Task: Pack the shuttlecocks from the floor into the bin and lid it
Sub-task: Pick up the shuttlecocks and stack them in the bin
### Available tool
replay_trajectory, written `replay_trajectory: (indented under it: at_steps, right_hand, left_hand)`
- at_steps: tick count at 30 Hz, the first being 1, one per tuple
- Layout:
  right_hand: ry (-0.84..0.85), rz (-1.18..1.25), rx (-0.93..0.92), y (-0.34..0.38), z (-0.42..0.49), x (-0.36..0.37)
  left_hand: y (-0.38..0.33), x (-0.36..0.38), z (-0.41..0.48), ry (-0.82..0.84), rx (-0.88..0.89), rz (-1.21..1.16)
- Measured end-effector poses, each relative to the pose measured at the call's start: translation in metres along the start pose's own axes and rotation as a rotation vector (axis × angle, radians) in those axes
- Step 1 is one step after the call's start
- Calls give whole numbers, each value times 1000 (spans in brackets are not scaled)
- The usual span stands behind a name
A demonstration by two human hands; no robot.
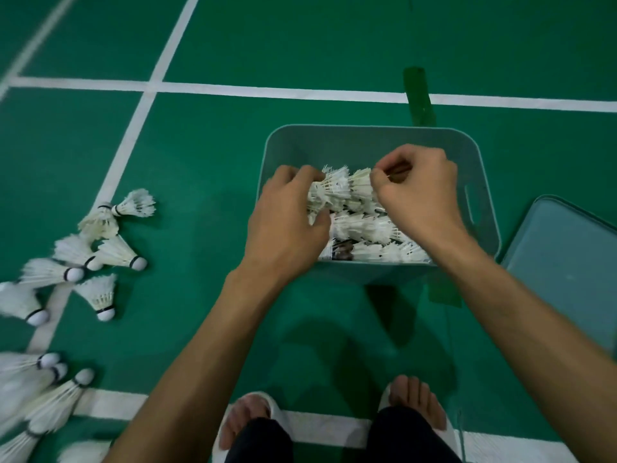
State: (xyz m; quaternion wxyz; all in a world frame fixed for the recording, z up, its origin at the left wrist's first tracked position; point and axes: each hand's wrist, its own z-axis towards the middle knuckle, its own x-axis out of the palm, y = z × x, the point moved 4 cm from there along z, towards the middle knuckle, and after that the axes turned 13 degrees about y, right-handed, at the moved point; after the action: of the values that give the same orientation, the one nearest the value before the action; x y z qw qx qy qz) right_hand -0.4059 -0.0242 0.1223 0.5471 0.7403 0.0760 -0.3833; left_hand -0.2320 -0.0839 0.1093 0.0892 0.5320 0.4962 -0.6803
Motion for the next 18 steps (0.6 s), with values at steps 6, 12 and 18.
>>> replay_trajectory:
  at_steps: [6, 12, 18]
  right_hand:
    - [74, 152, -385, 68, -63, 74]
    - [235, -53, -549, 88, -75, 164]
    - [376, -322, -505, 110, -55, 241]
  left_hand:
    - [69, -17, -70, -525, -229, -249]
    - [181, 20, -103, -473, -656, -376]
    - [245, 16, -136, -566, -877, -235]
